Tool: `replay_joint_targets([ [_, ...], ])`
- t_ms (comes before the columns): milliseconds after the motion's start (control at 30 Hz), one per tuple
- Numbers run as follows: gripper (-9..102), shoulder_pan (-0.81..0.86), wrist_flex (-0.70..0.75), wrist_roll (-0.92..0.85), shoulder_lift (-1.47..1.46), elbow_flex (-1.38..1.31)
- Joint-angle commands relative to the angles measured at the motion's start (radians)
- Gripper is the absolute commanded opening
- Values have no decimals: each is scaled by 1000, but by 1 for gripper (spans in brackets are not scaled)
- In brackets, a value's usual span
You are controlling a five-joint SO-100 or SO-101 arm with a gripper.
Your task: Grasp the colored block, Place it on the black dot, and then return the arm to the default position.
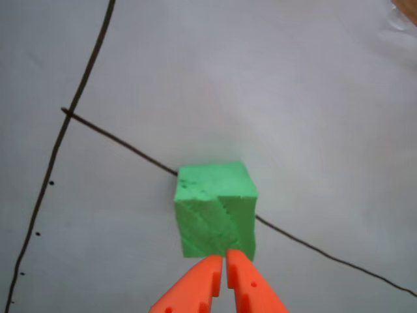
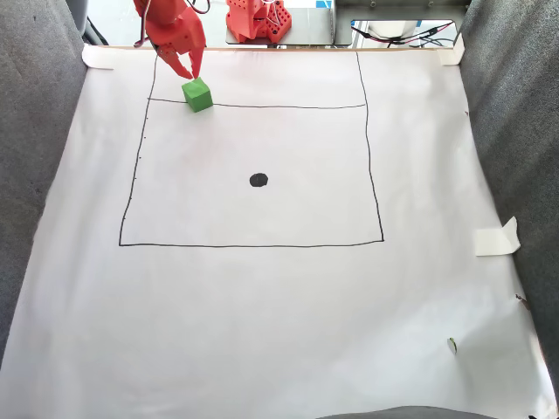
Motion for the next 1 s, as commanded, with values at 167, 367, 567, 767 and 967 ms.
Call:
replay_joint_targets([
  [167, 9, -6, -15, 2, 29, 17],
  [367, 19, -17, 2, -5, 32, 32],
  [567, 24, -25, 23, -29, 43, 34],
  [767, 26, -40, 41, -74, 43, 46],
  [967, 27, -58, 32, -106, 37, 71],
])
